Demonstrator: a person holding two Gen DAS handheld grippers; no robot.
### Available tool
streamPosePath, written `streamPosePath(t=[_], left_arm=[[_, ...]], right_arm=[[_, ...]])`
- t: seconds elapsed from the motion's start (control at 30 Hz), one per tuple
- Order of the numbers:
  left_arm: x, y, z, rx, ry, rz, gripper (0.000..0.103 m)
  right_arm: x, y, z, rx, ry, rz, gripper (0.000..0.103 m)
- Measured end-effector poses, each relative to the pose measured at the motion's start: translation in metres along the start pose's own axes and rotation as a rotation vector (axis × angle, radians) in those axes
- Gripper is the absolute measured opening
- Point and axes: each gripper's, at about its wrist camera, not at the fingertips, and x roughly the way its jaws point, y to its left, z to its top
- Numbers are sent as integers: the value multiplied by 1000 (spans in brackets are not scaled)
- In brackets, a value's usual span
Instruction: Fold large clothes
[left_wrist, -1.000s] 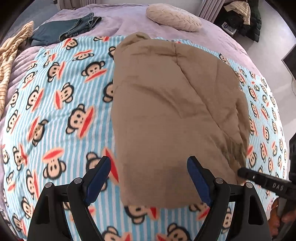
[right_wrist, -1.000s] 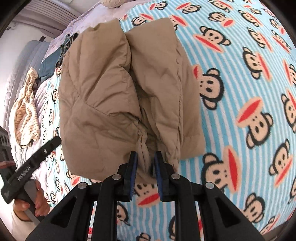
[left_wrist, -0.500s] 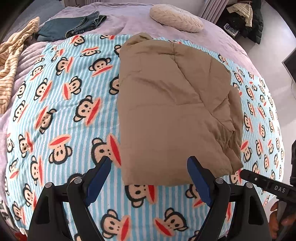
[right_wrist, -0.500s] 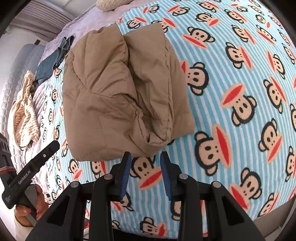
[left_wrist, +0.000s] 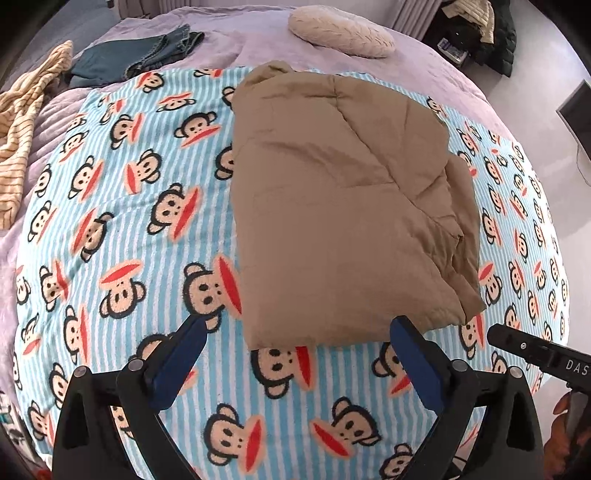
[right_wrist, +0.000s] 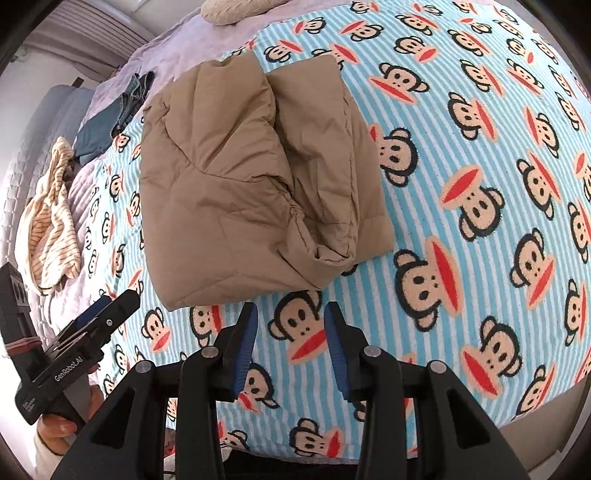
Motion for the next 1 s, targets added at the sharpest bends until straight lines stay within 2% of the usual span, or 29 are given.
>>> streamPosePath(t=[0.23, 0.37, 0.47, 0.7, 0.83, 1.0], left_arm=[[5, 6, 2, -23, 0, 44, 100], [17, 8, -1, -28, 24, 81, 100], [28, 10, -5, -42, 42, 106, 100], [71, 16, -9, -62, 75, 133, 103], [93, 16, -11, -50, 104, 142, 103], [86, 14, -10, -48, 90, 153, 103]], right_arm=[[11, 1, 17, -29, -17, -19, 41], [40, 0, 34, -50, -7, -73, 41], [72, -10, 43, -37, 50, -134, 41], [107, -27, 46, 4, 102, -102, 47], [114, -36, 48, 51, 121, -71, 48], [104, -36, 51, 44, 117, -54, 48]])
